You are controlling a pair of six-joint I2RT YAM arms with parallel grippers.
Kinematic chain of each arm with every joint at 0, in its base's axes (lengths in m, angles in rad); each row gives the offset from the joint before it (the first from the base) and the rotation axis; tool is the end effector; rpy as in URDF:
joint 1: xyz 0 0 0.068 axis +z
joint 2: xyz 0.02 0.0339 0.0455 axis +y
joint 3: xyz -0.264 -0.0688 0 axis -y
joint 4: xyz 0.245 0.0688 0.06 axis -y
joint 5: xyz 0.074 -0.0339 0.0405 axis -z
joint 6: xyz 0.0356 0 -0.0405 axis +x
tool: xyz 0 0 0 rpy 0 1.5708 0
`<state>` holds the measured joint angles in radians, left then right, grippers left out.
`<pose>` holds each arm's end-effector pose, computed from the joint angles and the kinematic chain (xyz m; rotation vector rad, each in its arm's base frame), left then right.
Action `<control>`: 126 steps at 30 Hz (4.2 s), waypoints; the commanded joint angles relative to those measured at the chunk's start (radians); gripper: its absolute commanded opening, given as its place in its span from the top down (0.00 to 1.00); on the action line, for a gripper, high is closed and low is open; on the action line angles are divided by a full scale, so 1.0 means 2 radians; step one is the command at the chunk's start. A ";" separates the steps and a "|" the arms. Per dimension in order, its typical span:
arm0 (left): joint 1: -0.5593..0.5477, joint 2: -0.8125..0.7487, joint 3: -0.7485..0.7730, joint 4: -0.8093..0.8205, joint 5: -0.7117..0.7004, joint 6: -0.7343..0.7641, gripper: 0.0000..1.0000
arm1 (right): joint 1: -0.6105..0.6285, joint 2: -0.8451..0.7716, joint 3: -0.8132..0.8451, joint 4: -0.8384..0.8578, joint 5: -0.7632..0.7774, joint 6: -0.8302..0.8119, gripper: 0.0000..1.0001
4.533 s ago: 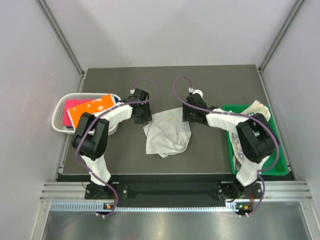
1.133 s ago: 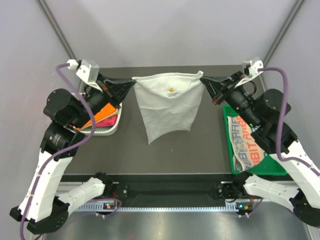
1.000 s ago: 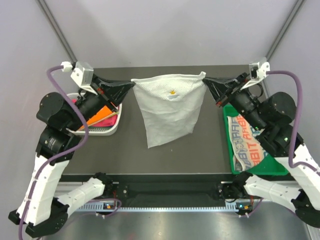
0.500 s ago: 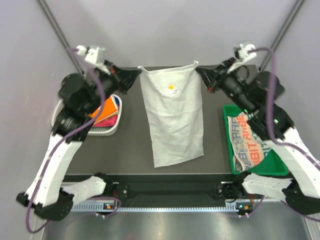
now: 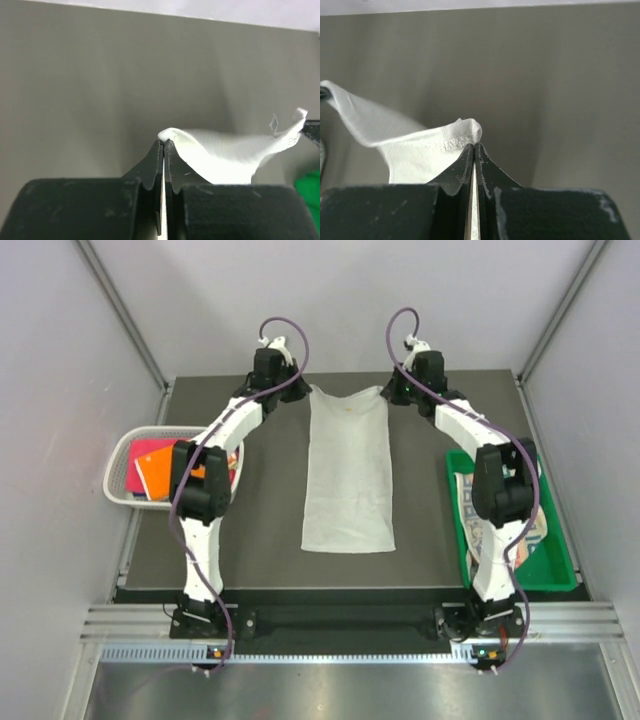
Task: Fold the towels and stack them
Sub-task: Flatten out the crumpled towel, then fold the towel
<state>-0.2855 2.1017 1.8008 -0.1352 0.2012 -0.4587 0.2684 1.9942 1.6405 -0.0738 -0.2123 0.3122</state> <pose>0.4817 -0.1488 0.2799 -0.0461 2.0624 -0.6705 0.4590 0.1340 0.2805 -0.0947 2.0339 0.5814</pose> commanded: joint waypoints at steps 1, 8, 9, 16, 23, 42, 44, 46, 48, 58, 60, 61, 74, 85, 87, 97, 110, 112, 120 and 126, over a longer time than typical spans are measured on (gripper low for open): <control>0.005 0.017 0.088 0.023 -0.002 0.005 1.00 | -0.020 0.013 0.065 0.059 -0.016 0.021 1.00; 0.006 -0.012 0.016 0.042 -0.003 0.017 1.00 | -0.026 -0.009 0.021 0.065 -0.014 0.004 1.00; 0.006 -0.019 0.001 0.045 -0.001 0.017 1.00 | -0.025 -0.026 -0.003 0.068 -0.014 0.003 1.00; -0.001 -0.121 -0.183 0.096 0.024 -0.007 1.00 | -0.020 -0.123 -0.153 0.104 -0.008 0.023 1.00; -0.033 -0.206 -0.302 0.103 0.008 -0.013 1.00 | -0.004 -0.227 -0.322 0.130 0.012 0.052 1.00; -0.075 -0.315 -0.416 0.016 -0.059 0.006 1.00 | 0.067 -0.370 -0.493 0.142 0.068 0.093 1.00; -0.077 -0.319 -0.416 0.011 -0.057 0.005 1.00 | 0.074 -0.380 -0.500 0.142 0.077 0.097 1.00; -0.079 -0.322 -0.416 0.002 -0.052 0.002 1.00 | 0.084 -0.388 -0.504 0.137 0.083 0.099 1.00; -0.080 -0.325 -0.419 -0.005 -0.051 0.002 1.00 | 0.089 -0.393 -0.509 0.133 0.090 0.102 1.00; -0.089 -0.337 -0.463 -0.004 -0.046 -0.002 1.00 | 0.105 -0.418 -0.561 0.140 0.104 0.117 1.00; -0.090 -0.338 -0.469 -0.001 -0.045 -0.004 1.00 | 0.110 -0.420 -0.569 0.146 0.104 0.121 1.00; -0.091 -0.338 -0.471 0.000 -0.045 -0.005 1.00 | 0.110 -0.420 -0.577 0.149 0.104 0.123 1.00; -0.100 -0.359 -0.473 -0.012 -0.048 -0.003 1.00 | 0.131 -0.439 -0.591 0.145 0.121 0.130 1.00; -0.107 -0.366 -0.511 -0.011 -0.059 -0.005 1.00 | 0.147 -0.419 -0.627 0.180 0.117 0.145 1.00; -0.110 -0.365 -0.519 -0.004 -0.056 -0.007 1.00 | 0.148 -0.416 -0.633 0.191 0.117 0.148 1.00; -0.115 -0.360 -0.546 0.008 -0.049 -0.007 0.92 | 0.153 -0.420 -0.663 0.200 0.108 0.150 0.78; -0.116 -0.414 -0.538 -0.025 -0.020 -0.016 0.77 | 0.152 -0.535 -0.639 0.077 0.141 0.140 0.68; -0.116 -0.420 -0.535 -0.032 -0.025 -0.020 0.78 | 0.153 -0.524 -0.625 0.071 0.138 0.139 0.68; -0.123 -0.370 -0.524 -0.045 -0.029 -0.041 0.81 | 0.179 -0.473 -0.600 0.045 0.150 0.147 0.68; -0.133 -0.356 -0.531 -0.051 -0.041 -0.045 0.73 | 0.202 -0.462 -0.607 0.038 0.160 0.161 0.68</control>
<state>-0.5426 1.3884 0.7258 -0.2329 0.1364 -0.5331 0.6365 1.0672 0.3958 0.0017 0.0776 0.6144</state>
